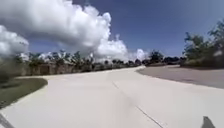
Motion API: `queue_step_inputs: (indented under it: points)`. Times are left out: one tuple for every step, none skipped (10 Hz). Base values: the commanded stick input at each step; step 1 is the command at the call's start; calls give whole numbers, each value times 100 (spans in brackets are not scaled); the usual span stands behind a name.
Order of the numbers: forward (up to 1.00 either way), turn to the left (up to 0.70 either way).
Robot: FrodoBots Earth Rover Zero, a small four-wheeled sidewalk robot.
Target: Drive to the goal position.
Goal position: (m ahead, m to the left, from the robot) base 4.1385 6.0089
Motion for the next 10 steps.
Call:
queue_step_inputs:
  points:
    - [85, 34]
    - [85, 34]
    - [85, 34]
    - [85, 34]
    - [85, 34]
    - [85, 34]
    - [85, 34]
    - [85, 34]
    - [85, 34]
    - [85, 34]
